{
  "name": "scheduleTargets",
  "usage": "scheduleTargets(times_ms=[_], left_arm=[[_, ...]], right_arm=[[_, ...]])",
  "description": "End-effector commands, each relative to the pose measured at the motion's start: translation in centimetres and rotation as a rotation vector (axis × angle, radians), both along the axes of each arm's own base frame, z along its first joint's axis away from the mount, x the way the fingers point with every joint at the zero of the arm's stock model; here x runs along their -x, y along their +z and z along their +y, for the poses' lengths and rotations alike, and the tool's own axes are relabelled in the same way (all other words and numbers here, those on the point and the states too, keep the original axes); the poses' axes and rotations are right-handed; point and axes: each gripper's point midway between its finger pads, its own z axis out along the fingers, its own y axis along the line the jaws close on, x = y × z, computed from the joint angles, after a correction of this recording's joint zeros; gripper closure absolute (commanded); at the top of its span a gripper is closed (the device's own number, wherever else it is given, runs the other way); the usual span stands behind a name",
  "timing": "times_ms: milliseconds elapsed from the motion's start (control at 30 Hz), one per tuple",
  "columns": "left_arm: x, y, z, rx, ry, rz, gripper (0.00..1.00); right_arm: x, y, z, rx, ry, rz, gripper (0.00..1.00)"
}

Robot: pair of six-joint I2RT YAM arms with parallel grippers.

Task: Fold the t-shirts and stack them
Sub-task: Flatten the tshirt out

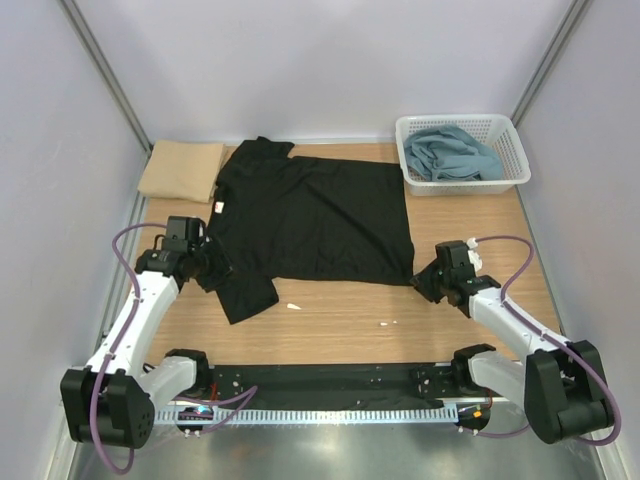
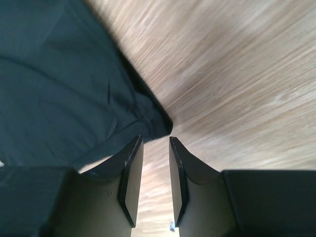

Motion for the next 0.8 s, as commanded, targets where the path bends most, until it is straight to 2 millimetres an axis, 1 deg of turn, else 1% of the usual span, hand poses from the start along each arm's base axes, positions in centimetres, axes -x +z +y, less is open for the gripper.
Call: scheduleTargets(times_ms=[0, 33, 100, 133, 233, 300, 367, 400, 433, 467, 500, 533, 567, 600, 633, 700, 733, 767], left_arm=[[-0.7, 0.4, 0.1, 0.002, 0.015, -0.022, 0.56], [-0.7, 0.4, 0.2, -0.005, 0.019, -0.019, 0.56], [-0.8, 0.3, 0.7, -0.029, 0.036, -0.013, 0.56], [-0.7, 0.4, 0.9, -0.037, 0.042, -0.006, 0.56], [-0.9, 0.6, 1.6, -0.071, 0.068, -0.007, 0.55], [-0.9, 0.7, 2.2, -0.106, 0.087, -0.005, 0.52], [-0.7, 0.7, 2.8, -0.135, 0.103, 0.009, 0.45], [-0.7, 0.6, 3.7, -0.181, 0.127, 0.01, 0.41], [-0.3, 0.5, 4.2, -0.206, 0.142, 0.026, 0.32], [-0.3, 0.4, 5.0, -0.236, 0.168, 0.033, 0.27], [0.0, 0.2, 6.0, -0.275, 0.192, 0.047, 0.22], [-0.3, 0.3, 6.3, -0.283, 0.197, 0.046, 0.17], [-0.4, 0.4, 6.6, -0.292, 0.181, 0.046, 0.18], [-0.7, 0.5, 6.6, -0.288, 0.169, 0.044, 0.19], [-1.0, 0.5, 6.2, -0.267, 0.15, 0.042, 0.23], [-0.8, 0.1, 5.6, -0.238, 0.132, 0.06, 0.27], [-0.1, -0.8, 4.8, -0.192, 0.127, 0.09, 0.31], [0.5, -1.3, 4.0, -0.145, 0.129, 0.104, 0.33]], right_arm=[[-1.3, 0.4, 0.5, -0.132, -0.119, -0.065, 0.66], [-1.4, 0.4, 0.6, -0.149, -0.134, -0.072, 0.65], [-1.2, -0.4, 0.2, -0.161, -0.174, -0.05, 0.65], [-1.2, -0.5, 0.2, -0.166, -0.182, -0.047, 0.65], [-0.9, -1.3, 0.7, -0.202, -0.186, -0.016, 0.65], [-1.0, -1.8, 0.4, -0.192, -0.207, -0.006, 0.65], [-1.6, -1.7, 0.4, -0.201, -0.207, -0.015, 0.66], [-1.6, -2.0, 0.4, -0.193, -0.208, 0.005, 0.71], [-1.3, -2.3, 0.3, -0.184, -0.208, 0.026, 0.74], [-1.4, -2.1, 0.1, -0.175, -0.212, 0.027, 0.78], [-1.1, -2.2, 0.0, -0.169, -0.212, 0.04, 0.82], [-1.2, -2.4, -0.6, -0.142, -0.232, 0.036, 0.85], [-1.0, -2.6, -0.7, -0.131, -0.23, 0.043, 0.9], [-0.8, -2.8, -0.9, -0.122, -0.226, 0.052, 0.98], [-0.6, -3.1, -1.0, -0.104, -0.203, 0.061, 0.99], [-0.7, -3.0, -0.9, -0.091, -0.164, 0.064, 0.99], [-0.6, -3.1, -0.7, -0.072, -0.118, 0.068, 0.99], [-0.9, -2.8, -0.4, -0.081, -0.093, 0.068, 0.99]])
